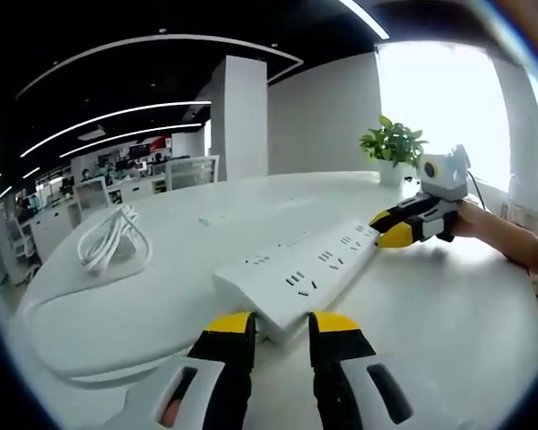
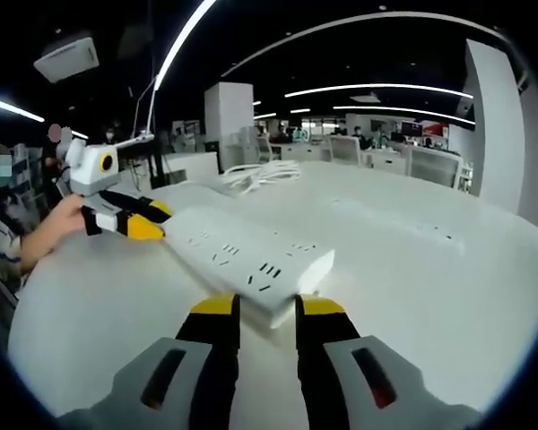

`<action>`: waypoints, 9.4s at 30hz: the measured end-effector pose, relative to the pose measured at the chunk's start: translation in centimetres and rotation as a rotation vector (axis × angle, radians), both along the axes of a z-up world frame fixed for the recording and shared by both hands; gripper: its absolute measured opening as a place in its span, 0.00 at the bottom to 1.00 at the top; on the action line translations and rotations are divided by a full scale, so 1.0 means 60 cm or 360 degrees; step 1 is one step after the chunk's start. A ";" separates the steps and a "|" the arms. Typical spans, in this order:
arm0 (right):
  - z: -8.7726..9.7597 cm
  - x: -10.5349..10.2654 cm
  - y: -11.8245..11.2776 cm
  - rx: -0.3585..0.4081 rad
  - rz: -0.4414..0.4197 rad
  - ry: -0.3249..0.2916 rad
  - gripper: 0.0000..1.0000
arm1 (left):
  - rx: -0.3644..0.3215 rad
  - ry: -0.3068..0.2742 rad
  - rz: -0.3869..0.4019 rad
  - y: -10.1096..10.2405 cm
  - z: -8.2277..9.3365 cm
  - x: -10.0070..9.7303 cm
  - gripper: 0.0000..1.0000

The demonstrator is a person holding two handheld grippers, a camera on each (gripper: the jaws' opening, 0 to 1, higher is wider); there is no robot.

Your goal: Straighten the power strip on the desk, plug the charger into it

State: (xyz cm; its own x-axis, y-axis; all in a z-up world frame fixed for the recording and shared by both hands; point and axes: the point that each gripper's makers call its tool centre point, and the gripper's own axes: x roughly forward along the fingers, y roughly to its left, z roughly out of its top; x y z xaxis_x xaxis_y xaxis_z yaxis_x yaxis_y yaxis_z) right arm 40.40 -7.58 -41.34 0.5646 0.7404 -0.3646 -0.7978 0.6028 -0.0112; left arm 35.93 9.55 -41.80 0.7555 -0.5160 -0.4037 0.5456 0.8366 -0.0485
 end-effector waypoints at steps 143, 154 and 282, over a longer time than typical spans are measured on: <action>-0.002 -0.151 -0.046 -0.0084 -0.0017 0.0041 0.17 | -0.0026 0.0054 -0.0114 -0.028 0.000 -0.130 0.18; -0.002 -0.156 -0.048 -0.0111 -0.0020 0.0041 0.16 | 0.0013 0.0058 -0.0130 -0.031 -0.001 -0.137 0.18; -0.008 -0.159 -0.576 -0.0425 -0.1163 0.0231 0.13 | -0.0113 -0.0265 -0.0069 0.006 0.047 -0.139 0.27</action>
